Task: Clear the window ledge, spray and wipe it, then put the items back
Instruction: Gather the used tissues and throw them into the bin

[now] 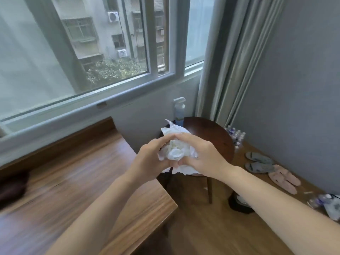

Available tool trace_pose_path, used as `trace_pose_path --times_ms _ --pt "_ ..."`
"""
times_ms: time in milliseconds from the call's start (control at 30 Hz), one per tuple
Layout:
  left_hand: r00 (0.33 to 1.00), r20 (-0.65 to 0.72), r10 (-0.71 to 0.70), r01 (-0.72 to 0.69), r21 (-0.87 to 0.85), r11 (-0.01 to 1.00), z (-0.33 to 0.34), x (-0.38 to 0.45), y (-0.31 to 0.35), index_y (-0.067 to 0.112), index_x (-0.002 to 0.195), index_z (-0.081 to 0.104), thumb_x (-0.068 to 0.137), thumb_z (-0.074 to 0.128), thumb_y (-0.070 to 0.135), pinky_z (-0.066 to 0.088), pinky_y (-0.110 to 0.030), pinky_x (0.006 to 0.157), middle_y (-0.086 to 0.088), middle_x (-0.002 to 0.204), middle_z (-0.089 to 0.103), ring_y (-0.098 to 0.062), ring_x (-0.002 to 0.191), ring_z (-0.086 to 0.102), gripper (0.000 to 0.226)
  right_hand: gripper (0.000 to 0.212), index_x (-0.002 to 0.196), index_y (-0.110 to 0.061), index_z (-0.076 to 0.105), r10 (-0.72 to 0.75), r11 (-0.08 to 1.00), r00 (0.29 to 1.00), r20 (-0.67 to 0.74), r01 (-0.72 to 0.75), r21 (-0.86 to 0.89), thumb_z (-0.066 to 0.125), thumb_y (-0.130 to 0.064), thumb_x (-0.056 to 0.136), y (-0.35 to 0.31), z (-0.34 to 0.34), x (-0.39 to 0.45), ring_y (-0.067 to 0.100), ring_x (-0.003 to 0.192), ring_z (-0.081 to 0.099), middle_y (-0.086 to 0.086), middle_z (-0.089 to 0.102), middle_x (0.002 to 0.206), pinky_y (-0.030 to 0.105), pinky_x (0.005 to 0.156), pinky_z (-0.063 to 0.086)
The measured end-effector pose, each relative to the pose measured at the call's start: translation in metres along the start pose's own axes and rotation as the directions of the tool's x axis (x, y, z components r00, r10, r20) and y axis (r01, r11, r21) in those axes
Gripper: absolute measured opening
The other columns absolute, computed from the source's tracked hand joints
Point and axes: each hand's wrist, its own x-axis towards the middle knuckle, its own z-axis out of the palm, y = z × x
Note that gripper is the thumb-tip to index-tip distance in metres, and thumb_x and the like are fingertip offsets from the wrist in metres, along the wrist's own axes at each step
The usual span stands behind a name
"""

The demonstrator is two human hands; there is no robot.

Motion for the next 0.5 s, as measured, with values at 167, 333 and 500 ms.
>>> trace_pose_path --times_ms 167,333,500 --pt "0.996 0.065 0.054 -0.054 -0.012 0.998 0.092 0.059 0.041 0.033 0.142 0.054 0.076 0.091 0.021 0.047 -0.011 0.09 0.016 0.122 0.066 -0.008 0.106 0.063 0.076 0.072 0.149 -0.025 0.053 0.143 0.989 0.99 -0.011 -0.144 -0.045 0.086 -0.018 0.085 0.065 -0.085 -0.042 -0.001 0.141 0.046 -0.016 0.055 0.148 0.016 0.116 0.035" --pt "0.986 0.163 0.028 -0.021 -0.04 0.999 0.173 0.109 0.062 0.032 0.143 0.056 0.076 0.091 0.025 0.053 -0.032 0.094 0.011 0.121 0.069 -0.011 0.11 0.064 0.076 0.074 0.152 -0.027 0.051 0.262 0.962 0.965 -0.034 -0.263 -0.071 0.085 -0.026 0.086 0.119 -0.147 -0.079 -0.003 0.144 0.04 -0.015 0.051 0.153 0.01 0.116 0.029" --pt "0.961 0.271 0.048 -0.026 -0.085 0.996 0.231 0.152 0.067 0.06 0.137 0.046 0.079 0.088 0.027 0.05 -0.027 0.091 0.016 0.117 0.066 -0.012 0.111 0.06 0.079 0.075 0.152 -0.029 0.051 0.372 0.922 0.92 -0.122 -0.381 -0.07 0.085 -0.024 0.085 0.162 -0.184 -0.106 -0.023 0.136 0.031 -0.022 0.046 0.151 0.0 0.109 0.023"
